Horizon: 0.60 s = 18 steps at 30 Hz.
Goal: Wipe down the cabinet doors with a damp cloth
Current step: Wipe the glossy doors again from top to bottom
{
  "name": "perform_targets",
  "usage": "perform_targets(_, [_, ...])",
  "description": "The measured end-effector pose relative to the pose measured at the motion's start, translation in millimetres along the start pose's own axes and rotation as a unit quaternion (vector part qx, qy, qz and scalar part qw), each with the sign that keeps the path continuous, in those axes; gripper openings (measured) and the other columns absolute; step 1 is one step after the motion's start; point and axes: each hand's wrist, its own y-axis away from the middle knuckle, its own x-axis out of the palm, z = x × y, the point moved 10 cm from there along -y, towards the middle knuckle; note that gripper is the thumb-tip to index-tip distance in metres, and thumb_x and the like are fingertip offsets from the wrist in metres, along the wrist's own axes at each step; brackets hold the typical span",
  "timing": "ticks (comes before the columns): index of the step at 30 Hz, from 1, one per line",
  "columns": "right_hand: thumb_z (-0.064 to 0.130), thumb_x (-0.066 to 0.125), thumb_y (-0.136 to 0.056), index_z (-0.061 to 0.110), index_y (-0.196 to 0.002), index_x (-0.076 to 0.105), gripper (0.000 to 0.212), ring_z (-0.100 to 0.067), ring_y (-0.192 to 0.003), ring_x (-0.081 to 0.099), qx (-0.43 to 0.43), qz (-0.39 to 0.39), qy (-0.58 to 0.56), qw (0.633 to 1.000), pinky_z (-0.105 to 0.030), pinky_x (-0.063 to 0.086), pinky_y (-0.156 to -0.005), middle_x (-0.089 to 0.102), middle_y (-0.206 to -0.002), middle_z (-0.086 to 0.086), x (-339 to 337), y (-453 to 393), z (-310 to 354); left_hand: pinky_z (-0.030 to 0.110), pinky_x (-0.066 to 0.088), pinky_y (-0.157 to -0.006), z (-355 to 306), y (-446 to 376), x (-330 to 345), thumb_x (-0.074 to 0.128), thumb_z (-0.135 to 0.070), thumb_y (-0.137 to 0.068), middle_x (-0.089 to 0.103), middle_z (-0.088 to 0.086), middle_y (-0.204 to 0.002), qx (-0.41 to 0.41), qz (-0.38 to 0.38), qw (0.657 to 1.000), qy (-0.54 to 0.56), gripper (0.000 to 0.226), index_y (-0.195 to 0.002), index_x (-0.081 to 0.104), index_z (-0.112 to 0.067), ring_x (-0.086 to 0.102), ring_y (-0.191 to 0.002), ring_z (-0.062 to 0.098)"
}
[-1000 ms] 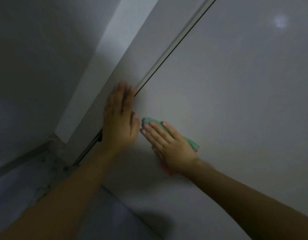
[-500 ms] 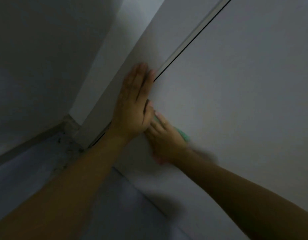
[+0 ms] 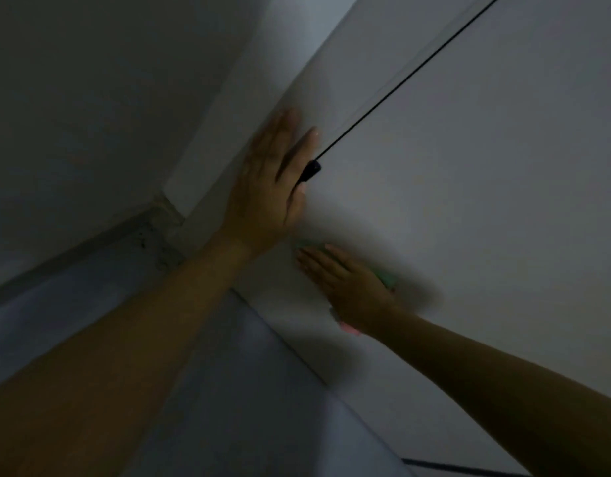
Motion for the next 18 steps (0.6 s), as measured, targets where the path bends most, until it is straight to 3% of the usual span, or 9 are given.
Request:
perform_targets(2, [0.028, 0.043, -0.089, 0.005, -0.139, -0.02, 0.083, -0.025, -0.147, 0.002, -0.025, -0.012, 0.017, 0.999, -0.046, -0.016, -0.114, -0.018, -0.148, -0.011, 2, -36, 28, 0.051, 0.023, -0.115, 2, 2, 3, 0.056, -0.006, -0.086, 0.031, 0.031, -0.147, 0.018, 0.013, 1.0, -0.008, 0.056, -0.14, 0.042, 0.002, 0.022, -0.139, 0.04])
perform_targets(4, [0.026, 0.03, -0.099, -0.003, -0.127, -0.035, 0.077, -0.028, -0.145, -0.015, -0.039, 0.024, 0.034, 0.998, -0.044, -0.024, -0.105, -0.032, -0.145, -0.009, 6, -66, 47, 0.049, 0.02, -0.117, 4, 2, 5, 0.058, -0.007, -0.086, 0.03, 0.03, -0.147, 0.038, 0.021, 0.999, -0.018, 0.057, -0.14, 0.041, 0.003, 0.021, -0.14, 0.04])
perform_targets(6, [0.026, 0.03, -0.101, -0.003, -0.126, -0.036, 0.076, -0.028, -0.144, -0.018, -0.027, 0.019, 0.02, 0.999, -0.044, -0.025, -0.104, -0.032, -0.147, -0.009, 3, -73, 52, 0.043, 0.014, -0.119, 7, 1, 4, 0.056, -0.01, -0.088, 0.031, 0.029, -0.146, 0.052, 0.006, 0.998, -0.029, 0.057, -0.141, 0.038, 0.001, 0.017, -0.142, 0.034])
perform_targets(8, [0.034, 0.048, -0.093, -0.003, -0.135, -0.025, 0.092, -0.027, -0.146, -0.008, -0.015, 0.013, 0.009, 1.0, -0.046, -0.02, -0.111, -0.025, -0.148, -0.011, 16, -54, 51, 0.041, 0.008, -0.119, 6, 2, 5, 0.054, -0.013, -0.09, 0.024, 0.021, -0.151, 0.052, -0.008, 0.998, -0.037, 0.06, -0.144, 0.028, -0.004, 0.006, -0.145, 0.023])
perform_targets(11, [0.045, 0.076, -0.058, 0.009, -0.145, 0.02, 0.11, -0.022, -0.142, 0.027, -0.013, 0.041, -0.022, 0.999, -0.043, 0.002, -0.118, 0.016, -0.153, -0.009, 32, -19, 46, 0.04, 0.003, -0.119, 11, 6, 11, 0.049, -0.017, -0.094, 0.006, 0.005, -0.158, 0.04, -0.016, 0.998, -0.052, 0.066, -0.147, 0.009, -0.016, -0.01, -0.145, 0.013])
perform_targets(12, [0.045, 0.074, -0.06, 0.01, -0.146, 0.019, 0.108, -0.022, -0.143, 0.025, -0.014, 0.051, -0.009, 0.999, -0.042, -0.003, -0.116, 0.014, -0.153, -0.01, 37, -13, 44, 0.04, 0.002, -0.119, 12, 6, 12, 0.047, -0.02, -0.096, -0.001, 0.002, -0.16, 0.044, -0.016, 0.997, -0.062, 0.068, -0.148, 0.004, -0.02, -0.011, -0.145, 0.012])
perform_targets(14, [0.036, 0.053, -0.086, 0.002, -0.144, -0.011, 0.093, -0.026, -0.146, -0.005, -0.052, 0.043, 0.04, 0.997, -0.046, -0.026, -0.11, -0.018, -0.149, -0.018, 41, -18, 54, 0.041, 0.002, -0.119, 11, 5, 16, 0.042, -0.026, -0.1, -0.019, -0.006, -0.159, 0.073, -0.006, 0.994, -0.086, 0.071, -0.15, -0.009, -0.027, -0.012, -0.145, 0.014])
perform_targets(15, [0.03, 0.039, -0.094, -0.003, -0.139, -0.024, 0.084, -0.028, -0.144, -0.016, -0.069, 0.051, 0.054, 0.995, -0.049, -0.032, -0.106, -0.031, -0.145, -0.018, 43, -31, 62, 0.042, 0.002, -0.119, 12, 6, 18, 0.041, -0.029, -0.101, -0.019, -0.005, -0.159, 0.087, -0.003, 0.992, -0.092, 0.072, -0.15, -0.013, -0.028, -0.013, -0.145, 0.014])
perform_targets(18, [0.03, 0.022, -0.101, -0.005, -0.141, -0.025, 0.07, -0.032, -0.145, -0.017, -0.071, 0.028, 0.081, 0.994, -0.049, -0.026, -0.103, -0.026, -0.152, -0.016, 23, -90, 74, 0.046, 0.002, -0.118, 17, 7, 21, 0.038, -0.034, -0.101, 0.014, 0.017, -0.152, 0.092, -0.017, 0.989, -0.113, 0.072, -0.149, -0.016, -0.028, -0.012, -0.145, 0.014])
